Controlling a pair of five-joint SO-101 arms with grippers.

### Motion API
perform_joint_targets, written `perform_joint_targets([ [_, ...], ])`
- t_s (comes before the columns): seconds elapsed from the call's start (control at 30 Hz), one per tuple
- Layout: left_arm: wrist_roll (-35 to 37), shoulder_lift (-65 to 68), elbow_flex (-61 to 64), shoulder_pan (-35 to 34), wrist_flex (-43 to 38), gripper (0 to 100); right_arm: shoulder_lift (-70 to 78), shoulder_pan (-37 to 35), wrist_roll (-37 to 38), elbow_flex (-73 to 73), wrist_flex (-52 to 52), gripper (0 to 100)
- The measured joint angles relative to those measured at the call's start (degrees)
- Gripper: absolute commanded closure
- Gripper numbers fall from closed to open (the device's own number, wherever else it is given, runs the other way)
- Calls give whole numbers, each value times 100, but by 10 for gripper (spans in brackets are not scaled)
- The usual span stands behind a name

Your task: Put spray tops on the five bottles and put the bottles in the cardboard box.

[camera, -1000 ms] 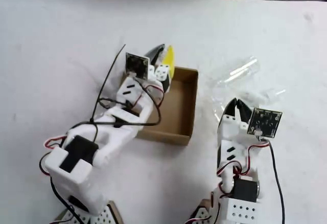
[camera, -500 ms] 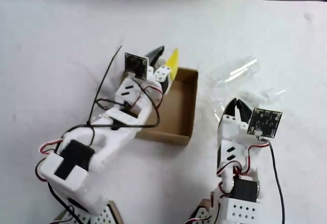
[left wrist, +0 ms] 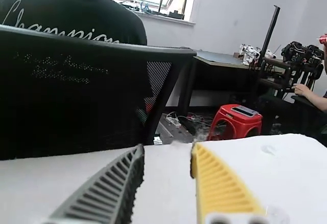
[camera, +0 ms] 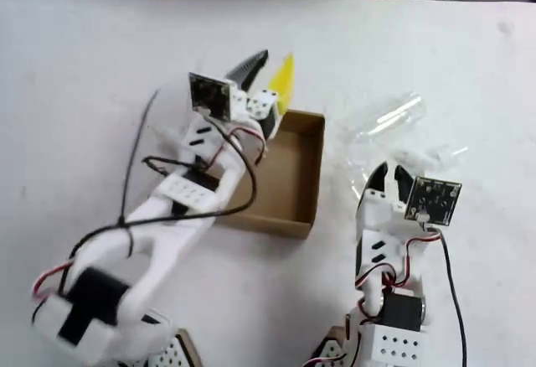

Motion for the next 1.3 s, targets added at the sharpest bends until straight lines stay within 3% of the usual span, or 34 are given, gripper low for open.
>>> perform_joint_targets([
  [0.23,352,-1890,9,-141,1723,857,0,0,0,0,53,914],
  [0.53,659,-4826,9,-563,5266,858,0,0,0,0,53,914],
  [0.8,659,-6470,9,-1767,7692,858,0,0,0,0,53,915],
  [1.1,659,-6585,167,-3191,8914,854,0,0,0,0,149,915],
  [1.3,589,-6602,1187,-3499,8703,858,0,0,0,0,149,915],
])
